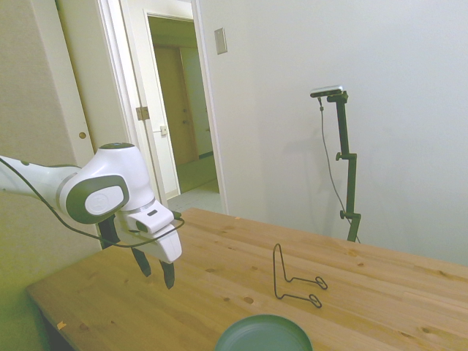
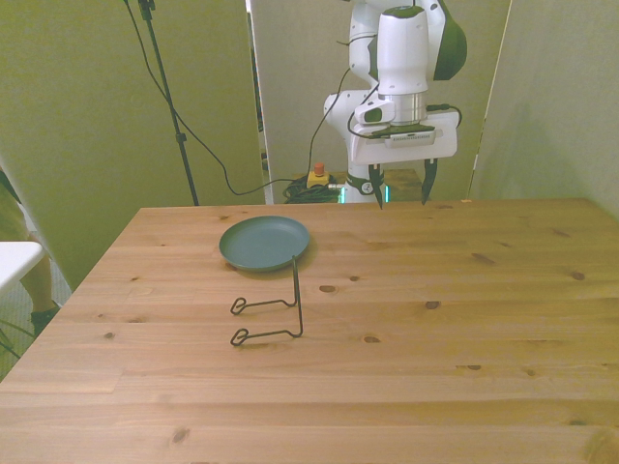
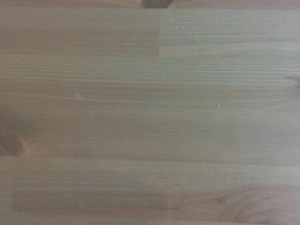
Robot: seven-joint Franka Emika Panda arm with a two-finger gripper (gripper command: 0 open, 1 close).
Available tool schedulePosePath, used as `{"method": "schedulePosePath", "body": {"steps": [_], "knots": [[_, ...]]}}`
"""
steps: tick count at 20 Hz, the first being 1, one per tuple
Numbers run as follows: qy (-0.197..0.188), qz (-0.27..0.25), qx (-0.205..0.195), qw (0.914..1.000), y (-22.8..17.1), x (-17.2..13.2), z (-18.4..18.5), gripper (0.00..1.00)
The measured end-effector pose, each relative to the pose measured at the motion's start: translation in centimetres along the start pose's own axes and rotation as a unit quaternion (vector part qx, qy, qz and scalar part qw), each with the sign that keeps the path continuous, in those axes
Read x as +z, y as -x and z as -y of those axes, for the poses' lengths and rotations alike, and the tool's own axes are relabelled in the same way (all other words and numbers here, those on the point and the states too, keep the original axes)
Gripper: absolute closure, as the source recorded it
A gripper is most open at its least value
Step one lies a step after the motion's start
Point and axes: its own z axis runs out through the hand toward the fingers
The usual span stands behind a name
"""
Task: Load the plate
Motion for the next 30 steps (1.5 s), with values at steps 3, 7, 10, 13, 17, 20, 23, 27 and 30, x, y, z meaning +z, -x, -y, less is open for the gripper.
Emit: {"method": "schedulePosePath", "body": {"steps": [3, 7, 10, 13, 17, 20, 23, 27, 30], "knots": [[0.002, 0.003, 0.0, 1.0, 0.1, 0.3, -0.1, 0.0], [0.041, -0.005, 0.009, 0.9991, -0.5, 2.0, -2.7, 0.0], [0.076, -0.04, 0.028, 0.9959, -1.5, 2.9, -5.1, 0.0], [0.099, -0.069, 0.043, 0.9917, -2.4, 3.8, -6.9, 0.0], [0.123, -0.089, 0.054, 0.9869, -4.0, 4.9, -8.6, 0.0], [0.143, -0.103, 0.061, 0.9825, -5.4, 5.2, -9.2, 0.0], [0.157, -0.118, 0.065, 0.9785, -6.6, 5.4, -8.9, 0.0], [0.17, -0.132, 0.072, 0.9739, -8.0, 5.8, -8.5, 0.0], [0.179, -0.137, 0.079, 0.9711, -9.1, 6.1, -8.8, 0.0]]}}
